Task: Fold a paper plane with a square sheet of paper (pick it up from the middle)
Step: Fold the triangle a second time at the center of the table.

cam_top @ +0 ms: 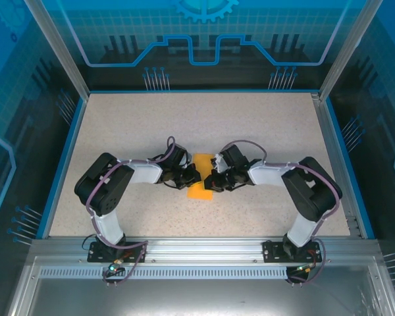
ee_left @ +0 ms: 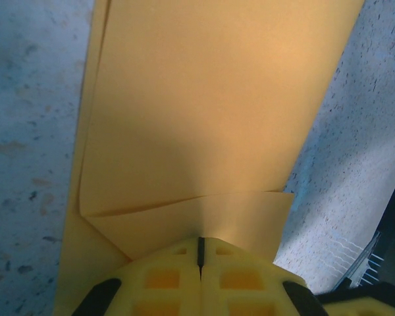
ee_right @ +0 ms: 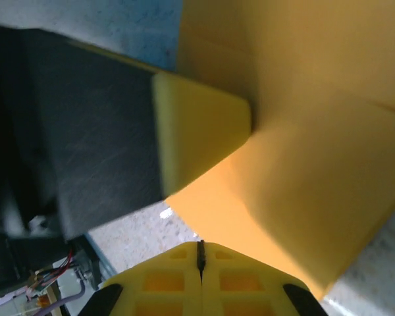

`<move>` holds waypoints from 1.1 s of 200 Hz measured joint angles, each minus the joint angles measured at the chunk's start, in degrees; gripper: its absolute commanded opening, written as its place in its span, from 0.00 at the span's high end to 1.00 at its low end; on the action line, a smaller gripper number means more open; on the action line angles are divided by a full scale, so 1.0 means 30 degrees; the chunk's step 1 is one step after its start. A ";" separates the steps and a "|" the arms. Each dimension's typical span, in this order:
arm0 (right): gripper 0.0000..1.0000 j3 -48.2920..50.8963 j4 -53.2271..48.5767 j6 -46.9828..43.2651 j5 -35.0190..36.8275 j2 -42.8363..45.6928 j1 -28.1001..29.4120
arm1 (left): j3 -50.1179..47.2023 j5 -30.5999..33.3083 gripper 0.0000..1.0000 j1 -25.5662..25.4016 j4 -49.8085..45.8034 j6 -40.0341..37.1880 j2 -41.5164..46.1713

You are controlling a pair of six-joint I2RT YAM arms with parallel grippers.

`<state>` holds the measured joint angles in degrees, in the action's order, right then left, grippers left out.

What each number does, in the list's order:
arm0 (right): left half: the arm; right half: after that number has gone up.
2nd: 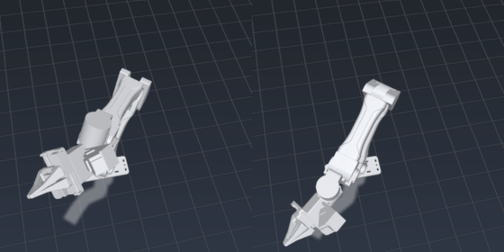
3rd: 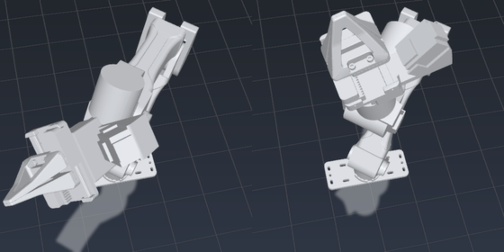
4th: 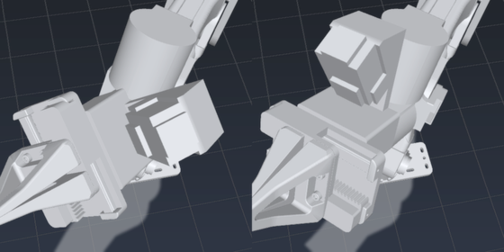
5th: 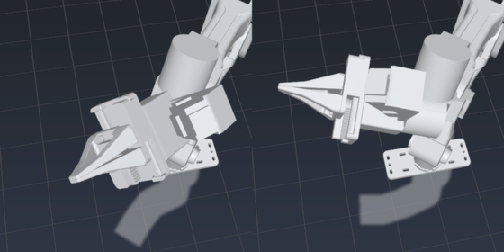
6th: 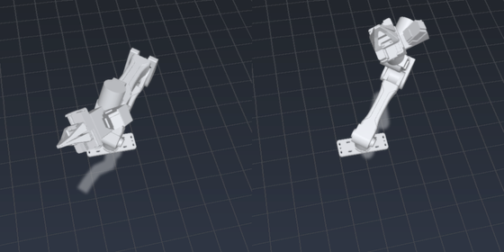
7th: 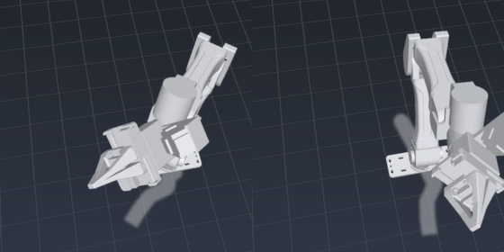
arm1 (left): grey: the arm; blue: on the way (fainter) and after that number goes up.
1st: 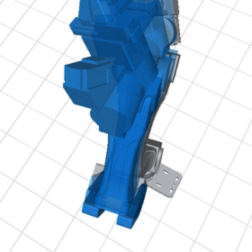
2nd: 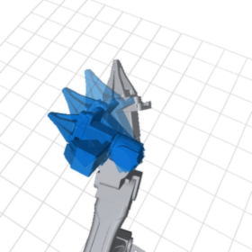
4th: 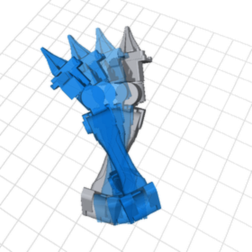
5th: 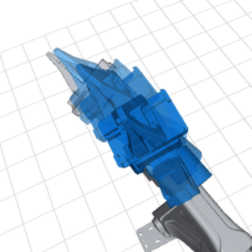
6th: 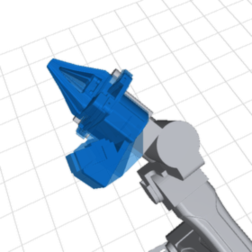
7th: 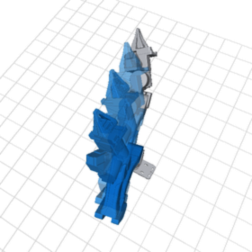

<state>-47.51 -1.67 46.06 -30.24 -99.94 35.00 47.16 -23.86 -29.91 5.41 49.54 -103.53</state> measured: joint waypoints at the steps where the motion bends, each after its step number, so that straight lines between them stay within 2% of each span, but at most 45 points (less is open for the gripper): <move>1: 0.96 -0.0007 -0.0007 -0.0007 0.0007 -0.0044 0.0000 | 0.0000 0.0000 1.00 0.0000 0.0000 0.0000 0.0000; 53: 0.95 0.0262 -0.0226 0.0000 0.0444 -0.0809 -0.0007 | 0.0015 0.0007 1.00 -0.0015 -0.0051 0.0000 0.0000; 109: 0.93 0.2419 -0.0954 -0.0532 0.0525 0.1282 -0.0007 | 0.0117 0.0015 1.00 -0.0015 -0.0197 0.0007 -0.0015; 173: 0.93 0.2805 -0.1967 -0.0554 0.0947 0.3133 -0.0029 | 0.0124 0.0015 1.00 -0.0015 -0.0211 0.0007 -0.0015; 220: 0.94 0.1144 -0.0444 0.0240 0.0758 0.1501 -0.0022 | 0.0124 0.0015 1.00 -0.0015 -0.0204 0.0007 -0.0015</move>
<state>-44.07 -3.01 46.78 -27.97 -95.44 34.94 47.53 -23.81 -29.95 4.80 49.56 -103.57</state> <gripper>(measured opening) 0.069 0.053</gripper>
